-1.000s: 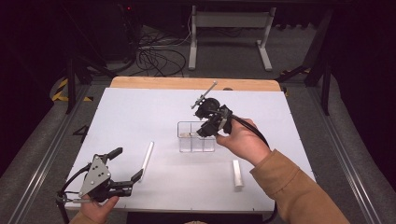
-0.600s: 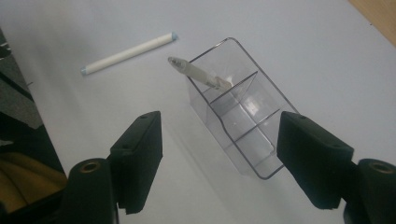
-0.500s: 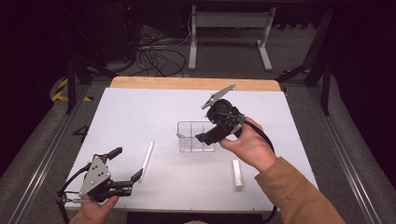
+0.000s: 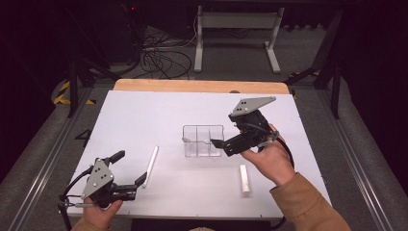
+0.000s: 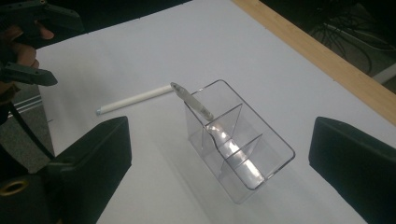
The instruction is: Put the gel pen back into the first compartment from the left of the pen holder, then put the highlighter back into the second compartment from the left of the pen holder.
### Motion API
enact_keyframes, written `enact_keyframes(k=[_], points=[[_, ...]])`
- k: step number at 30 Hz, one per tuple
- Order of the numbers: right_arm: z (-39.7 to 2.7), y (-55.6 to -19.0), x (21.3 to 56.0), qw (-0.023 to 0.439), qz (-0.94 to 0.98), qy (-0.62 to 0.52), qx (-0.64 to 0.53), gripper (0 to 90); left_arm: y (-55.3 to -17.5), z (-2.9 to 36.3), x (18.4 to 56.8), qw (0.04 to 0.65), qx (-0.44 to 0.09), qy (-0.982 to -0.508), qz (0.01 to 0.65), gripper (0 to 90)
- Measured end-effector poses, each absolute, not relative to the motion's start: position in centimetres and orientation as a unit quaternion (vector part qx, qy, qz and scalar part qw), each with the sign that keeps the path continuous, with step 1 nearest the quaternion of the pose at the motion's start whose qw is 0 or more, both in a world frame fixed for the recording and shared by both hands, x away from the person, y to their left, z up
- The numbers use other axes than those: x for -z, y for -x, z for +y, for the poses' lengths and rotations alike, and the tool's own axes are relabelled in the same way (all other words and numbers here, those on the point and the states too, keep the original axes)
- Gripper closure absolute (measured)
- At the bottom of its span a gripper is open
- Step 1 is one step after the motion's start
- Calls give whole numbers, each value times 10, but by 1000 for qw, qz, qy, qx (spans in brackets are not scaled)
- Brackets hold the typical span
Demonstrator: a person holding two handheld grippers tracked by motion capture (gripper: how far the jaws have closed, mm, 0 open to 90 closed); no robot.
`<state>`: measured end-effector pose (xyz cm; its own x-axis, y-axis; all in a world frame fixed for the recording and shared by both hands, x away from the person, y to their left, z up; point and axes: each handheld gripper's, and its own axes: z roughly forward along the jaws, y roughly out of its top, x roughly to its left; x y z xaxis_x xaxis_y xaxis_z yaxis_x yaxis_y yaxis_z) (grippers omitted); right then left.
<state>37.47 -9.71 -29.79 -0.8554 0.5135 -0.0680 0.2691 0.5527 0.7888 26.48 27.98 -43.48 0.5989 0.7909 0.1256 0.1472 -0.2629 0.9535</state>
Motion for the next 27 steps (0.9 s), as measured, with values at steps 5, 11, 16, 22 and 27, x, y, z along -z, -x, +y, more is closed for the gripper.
enact_keyframes(k=[5,11,16,22,27], points=[[-103,-371,301,166,863,-227,-420,38,-266,278,435,510,-312,-734,323,60],[-115,-367,305,195,845,-230,-442,0,-268,278,434,512,-309,-734,323,58],[-126,-367,311,193,830,-232,-470,0,-271,278,434,514,-301,-734,328,54],[-137,-364,316,197,818,-213,-497,0,-272,280,432,518,-293,-730,337,49],[-146,-360,323,198,811,-204,-511,0,-274,280,429,518,-287,-731,339,49]])
